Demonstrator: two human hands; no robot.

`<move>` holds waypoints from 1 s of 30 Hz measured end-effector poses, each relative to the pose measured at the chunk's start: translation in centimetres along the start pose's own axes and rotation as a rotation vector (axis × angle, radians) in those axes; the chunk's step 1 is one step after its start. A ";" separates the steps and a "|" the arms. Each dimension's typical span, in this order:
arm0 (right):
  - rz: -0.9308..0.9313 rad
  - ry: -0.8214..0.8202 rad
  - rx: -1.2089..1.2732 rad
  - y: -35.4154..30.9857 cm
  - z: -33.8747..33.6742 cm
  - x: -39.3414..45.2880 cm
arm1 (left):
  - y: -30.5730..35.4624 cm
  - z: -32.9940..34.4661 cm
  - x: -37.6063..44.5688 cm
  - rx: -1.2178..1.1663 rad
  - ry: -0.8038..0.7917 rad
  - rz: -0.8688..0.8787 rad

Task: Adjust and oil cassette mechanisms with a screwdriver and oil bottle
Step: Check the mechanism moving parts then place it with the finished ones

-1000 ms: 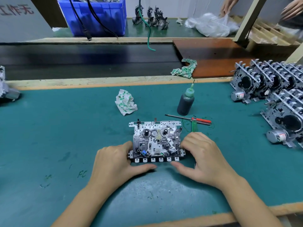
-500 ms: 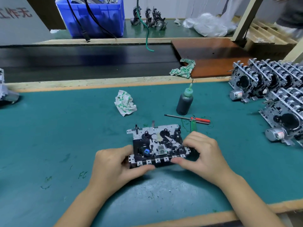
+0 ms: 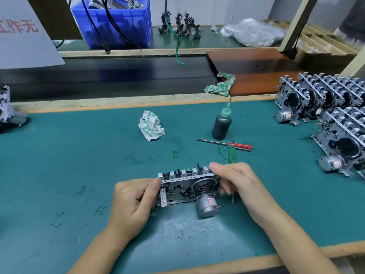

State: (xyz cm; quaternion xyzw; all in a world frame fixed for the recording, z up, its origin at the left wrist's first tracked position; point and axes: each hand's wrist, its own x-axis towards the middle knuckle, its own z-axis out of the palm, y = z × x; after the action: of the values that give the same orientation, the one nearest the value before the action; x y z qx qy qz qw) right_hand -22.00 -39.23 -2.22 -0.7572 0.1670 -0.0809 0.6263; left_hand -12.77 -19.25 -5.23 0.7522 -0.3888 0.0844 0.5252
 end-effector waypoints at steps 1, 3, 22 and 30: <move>-0.009 0.000 0.005 -0.1 0.1 -0.2 | 0.1 0.0 0.0 0.002 0.000 0.012; -0.034 0.001 0.006 -0.1 0.2 -0.6 | 0.2 0.0 -0.1 0.029 0.001 0.047; -0.374 -0.063 -0.421 0.2 -0.4 1.1 | 3.3 -0.1 3.4 0.209 -0.122 0.036; -0.213 -0.106 -0.166 0.4 -0.1 1.9 | 3.1 1.2 3.7 0.170 -0.141 0.150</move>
State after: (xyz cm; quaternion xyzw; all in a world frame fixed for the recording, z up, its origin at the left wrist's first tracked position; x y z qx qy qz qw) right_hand -20.37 -40.06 -2.72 -0.8231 0.0584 -0.0925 0.5573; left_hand -12.62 -22.52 -1.54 0.7668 -0.4714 0.1032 0.4233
